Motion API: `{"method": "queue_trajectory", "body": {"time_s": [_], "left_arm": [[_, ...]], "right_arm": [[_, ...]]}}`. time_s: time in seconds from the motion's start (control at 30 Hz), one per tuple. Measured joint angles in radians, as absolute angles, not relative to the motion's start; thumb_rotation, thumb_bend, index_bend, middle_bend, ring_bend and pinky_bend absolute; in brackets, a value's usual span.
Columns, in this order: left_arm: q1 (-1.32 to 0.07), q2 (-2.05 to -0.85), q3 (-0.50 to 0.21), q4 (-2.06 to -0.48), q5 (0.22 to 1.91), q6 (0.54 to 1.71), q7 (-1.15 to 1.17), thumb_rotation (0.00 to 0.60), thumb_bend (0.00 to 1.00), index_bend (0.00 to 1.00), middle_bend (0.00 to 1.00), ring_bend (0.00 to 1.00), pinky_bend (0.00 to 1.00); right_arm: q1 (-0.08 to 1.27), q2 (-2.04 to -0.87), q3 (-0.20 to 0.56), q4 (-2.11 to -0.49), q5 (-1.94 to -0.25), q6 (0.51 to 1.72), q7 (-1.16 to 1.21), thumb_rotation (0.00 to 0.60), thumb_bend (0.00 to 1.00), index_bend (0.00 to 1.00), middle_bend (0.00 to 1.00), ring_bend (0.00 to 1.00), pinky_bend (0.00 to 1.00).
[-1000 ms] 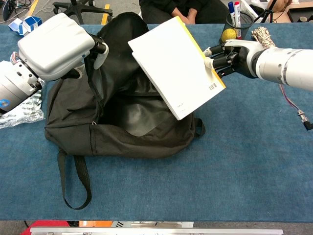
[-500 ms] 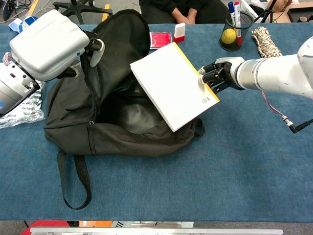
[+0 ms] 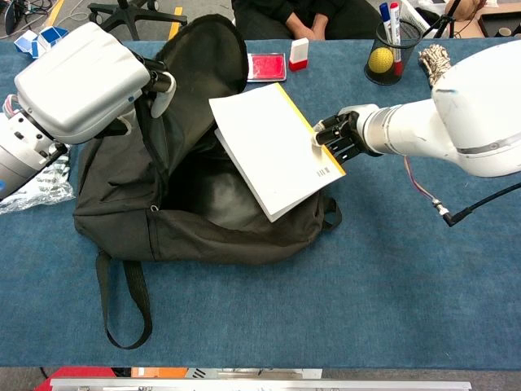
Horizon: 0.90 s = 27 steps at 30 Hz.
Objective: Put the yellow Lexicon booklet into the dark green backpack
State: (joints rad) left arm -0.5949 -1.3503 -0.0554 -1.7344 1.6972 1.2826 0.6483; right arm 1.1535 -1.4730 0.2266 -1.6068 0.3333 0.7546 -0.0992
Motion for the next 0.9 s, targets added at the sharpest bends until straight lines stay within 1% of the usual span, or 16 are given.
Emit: {"method": "queue_trajectory", "body": {"time_s": [0.2,0.43,0.67,0.8,0.9], "left_arm": [[-0.587,-1.353,-0.061,-1.722,1.719,1.296,0.662,0.600,0.48,0.66,0.67,0.68,0.90],[-0.582,-1.359,-0.066,-1.702,1.724,1.296,0.657,0.600,0.48,0.66,0.67,0.68,0.90],[-0.579,-1.363,-0.071,-1.705,1.747,1.303,0.662,0.600,0.48,0.66,0.67,0.68,0.90],[-0.578,-1.361,-0.070,-1.715,1.758,1.302,0.662,0.600,0.48,0.66,0.67,0.68,0.90],[-0.576,-1.360,-0.068,-1.724,1.771,1.306,0.668,0.600,0.48,0.66,0.67,0.68,0.90]], "right_arm": [[1.174,-1.493,0.230,-1.599,0.390,0.786,-0.174,0.600,0.56,0.76,0.65,0.56,0.64],[1.166,-1.423,0.240,-1.672,0.467,0.819,-0.254,0.600,0.56,0.76,0.65,0.56,0.64],[1.154,-1.397,0.255,-1.701,0.514,0.848,-0.313,0.600,0.56,0.76,0.65,0.56,0.64],[1.147,-1.402,0.283,-1.690,0.529,0.847,-0.328,0.600,0.55,0.76,0.65,0.56,0.64],[1.147,-1.428,0.309,-1.668,0.529,0.841,-0.331,0.600,0.55,0.76,0.65,0.56,0.64]]}}
